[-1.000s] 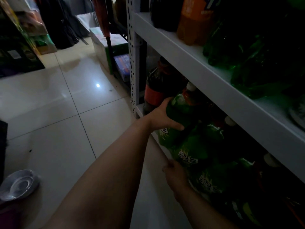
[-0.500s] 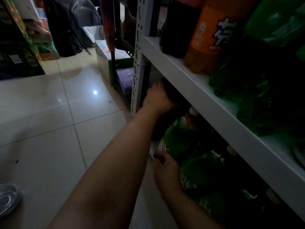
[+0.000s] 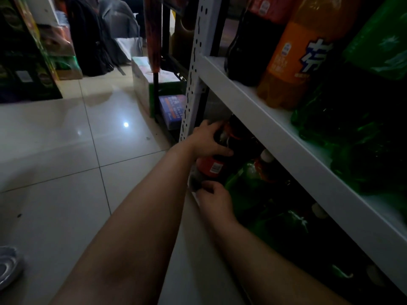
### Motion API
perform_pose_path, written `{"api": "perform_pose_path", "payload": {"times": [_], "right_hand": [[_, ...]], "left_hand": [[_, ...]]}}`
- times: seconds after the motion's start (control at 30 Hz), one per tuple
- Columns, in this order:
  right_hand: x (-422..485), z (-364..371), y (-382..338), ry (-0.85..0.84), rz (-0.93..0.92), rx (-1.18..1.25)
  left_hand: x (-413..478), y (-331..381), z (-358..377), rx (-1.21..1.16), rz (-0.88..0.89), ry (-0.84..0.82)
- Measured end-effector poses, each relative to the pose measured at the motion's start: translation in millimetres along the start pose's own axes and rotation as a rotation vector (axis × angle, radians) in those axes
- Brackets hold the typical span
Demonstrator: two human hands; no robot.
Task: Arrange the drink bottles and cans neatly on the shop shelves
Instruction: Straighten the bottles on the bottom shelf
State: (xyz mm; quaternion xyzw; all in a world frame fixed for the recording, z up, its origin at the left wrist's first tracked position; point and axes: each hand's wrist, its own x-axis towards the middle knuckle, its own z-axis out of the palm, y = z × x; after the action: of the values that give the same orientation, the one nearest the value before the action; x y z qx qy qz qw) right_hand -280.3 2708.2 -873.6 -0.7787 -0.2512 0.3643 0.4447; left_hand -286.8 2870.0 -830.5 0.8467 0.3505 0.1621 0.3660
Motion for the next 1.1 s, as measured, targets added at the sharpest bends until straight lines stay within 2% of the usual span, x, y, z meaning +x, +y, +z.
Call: {"api": "perform_pose_path", "payload": {"times": [0.1, 0.27, 0.33, 0.43, 0.5, 0.57, 0.63, 0.7, 0.77, 0.87, 0.93, 1.0, 1.1], "right_hand": [[-2.0, 1.1, 7.4, -0.024, 0.042, -0.049], [1.4, -4.5, 9.0, -0.052, 0.097, -0.029], [4.6, -3.6, 8.2, -0.062, 0.086, -0.065], [6.2, 2.6, 14.3, -0.063, 0.043, -0.126], [4.8, 6.4, 22.0, -0.073, 0.022, -0.168], [4.2, 9.7, 29.4, -0.058, 0.019, -0.19], [1.9, 11.0, 32.0, -0.043, 0.058, -0.111], [2.3, 10.9, 31.3, -0.032, 0.101, -0.066], [7.0, 7.4, 25.7, -0.004, 0.093, -0.066], [16.0, 2.4, 7.0, 0.074, 0.063, 0.111], [20.1, 5.8, -7.8, 0.097, 0.045, 0.206], [23.5, 11.6, -23.5, 0.15, -0.004, 0.246], [35.7, 11.8, -51.8, 0.27, -0.125, 0.353]], "left_hand": [[-3.1, 3.8, -10.7, -0.027, 0.093, -0.021], [-12.4, -3.8, -9.3, -0.273, 0.043, -0.17], [-16.7, -1.9, 3.0, -0.212, -0.032, -0.11], [-26.1, 10.5, 27.4, 0.037, -0.202, 0.204], [-27.7, 18.3, 38.1, 0.115, -0.232, 0.337], [-21.9, 17.8, 37.8, 0.113, -0.191, 0.344], [-14.3, 9.5, 26.6, 0.088, -0.096, 0.281], [-11.1, -4.2, 12.4, -0.025, -0.013, 0.186], [-14.0, -20.6, 7.1, -0.338, 0.003, 0.084], [-18.9, -38.8, 18.5, -0.762, -0.059, -0.005], [-20.9, -43.4, 29.2, -0.931, -0.133, -0.006], [-25.0, -48.2, 37.6, -0.916, -0.214, 0.079], [-38.3, -62.4, 49.1, -0.537, -0.298, 0.393]]}}
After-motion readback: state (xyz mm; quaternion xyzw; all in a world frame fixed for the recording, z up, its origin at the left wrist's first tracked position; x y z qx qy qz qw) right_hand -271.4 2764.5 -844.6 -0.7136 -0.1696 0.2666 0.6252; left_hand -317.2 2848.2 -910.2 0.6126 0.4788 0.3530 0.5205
